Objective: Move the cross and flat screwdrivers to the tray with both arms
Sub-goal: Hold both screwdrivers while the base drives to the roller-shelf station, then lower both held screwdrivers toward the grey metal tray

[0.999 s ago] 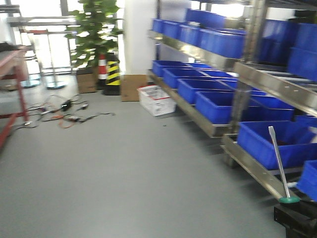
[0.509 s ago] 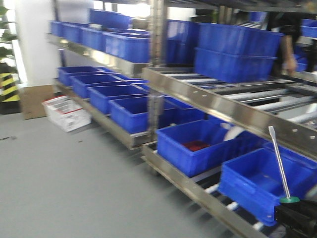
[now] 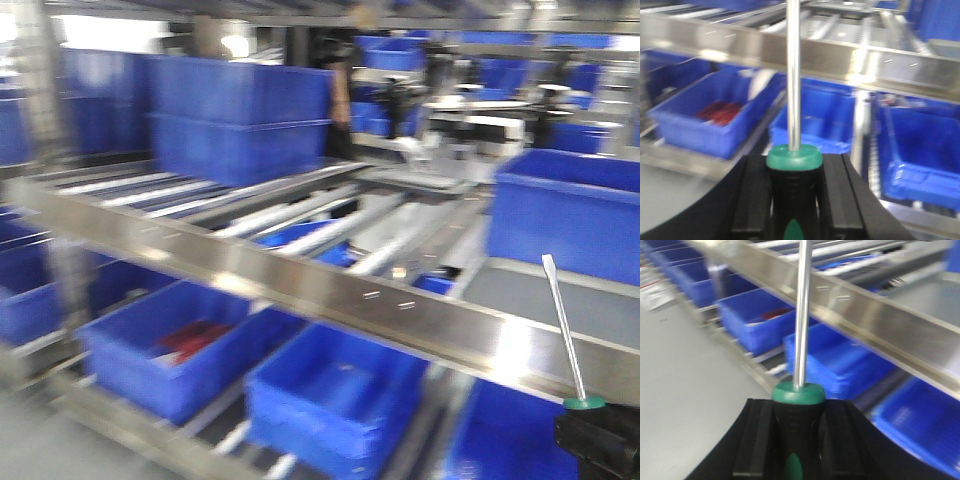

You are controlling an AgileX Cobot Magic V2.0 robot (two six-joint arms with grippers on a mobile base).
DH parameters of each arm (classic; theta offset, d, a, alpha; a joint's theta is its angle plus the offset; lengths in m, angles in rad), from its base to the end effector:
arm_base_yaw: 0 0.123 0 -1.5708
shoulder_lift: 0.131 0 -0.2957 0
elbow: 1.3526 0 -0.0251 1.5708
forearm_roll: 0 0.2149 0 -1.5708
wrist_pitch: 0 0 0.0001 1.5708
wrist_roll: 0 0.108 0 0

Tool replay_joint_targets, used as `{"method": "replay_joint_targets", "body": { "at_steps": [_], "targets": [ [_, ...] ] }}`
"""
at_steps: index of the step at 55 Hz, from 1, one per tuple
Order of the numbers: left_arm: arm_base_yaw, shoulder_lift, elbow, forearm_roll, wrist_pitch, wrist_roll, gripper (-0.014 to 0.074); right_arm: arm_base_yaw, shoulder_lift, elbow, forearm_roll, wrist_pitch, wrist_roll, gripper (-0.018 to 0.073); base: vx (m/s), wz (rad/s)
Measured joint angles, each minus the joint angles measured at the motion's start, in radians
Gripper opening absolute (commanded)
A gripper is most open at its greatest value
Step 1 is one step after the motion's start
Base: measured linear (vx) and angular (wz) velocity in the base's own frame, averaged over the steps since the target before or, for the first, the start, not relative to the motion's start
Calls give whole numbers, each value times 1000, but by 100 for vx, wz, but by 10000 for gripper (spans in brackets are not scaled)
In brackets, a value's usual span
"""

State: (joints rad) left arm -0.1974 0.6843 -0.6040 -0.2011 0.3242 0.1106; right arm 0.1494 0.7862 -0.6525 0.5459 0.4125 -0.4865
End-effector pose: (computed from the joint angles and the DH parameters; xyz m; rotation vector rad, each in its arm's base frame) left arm 0.1110 -0.0292 0.3317 0.1543 1.8827 -0.2500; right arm 0.1283 0.0421 0.3312 -0.2632 1.9620 0.3181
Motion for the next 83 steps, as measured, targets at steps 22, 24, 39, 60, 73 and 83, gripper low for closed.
{"method": "replay_joint_targets", "body": {
  "at_steps": [22,24,39,60,73,83],
  "targets": [
    [0,0,0,0,0,0,0,0,0,0,0,0,0,-8,29,-79],
    [0,0,0,0,0,0,0,0,0,0,0,0,0,-8,24,-57],
    [0,0,0,0,0,0,0,0,0,0,0,0,0,-8,22,-40],
    [0,0,0,0,0,0,0,0,0,0,0,0,0,-8,17,-9],
    [0,0,0,0,0,0,0,0,0,0,0,0,0,-8,13,3],
    [0,0,0,0,0,0,0,0,0,0,0,0,0,-8,10,-5]
  ]
}}
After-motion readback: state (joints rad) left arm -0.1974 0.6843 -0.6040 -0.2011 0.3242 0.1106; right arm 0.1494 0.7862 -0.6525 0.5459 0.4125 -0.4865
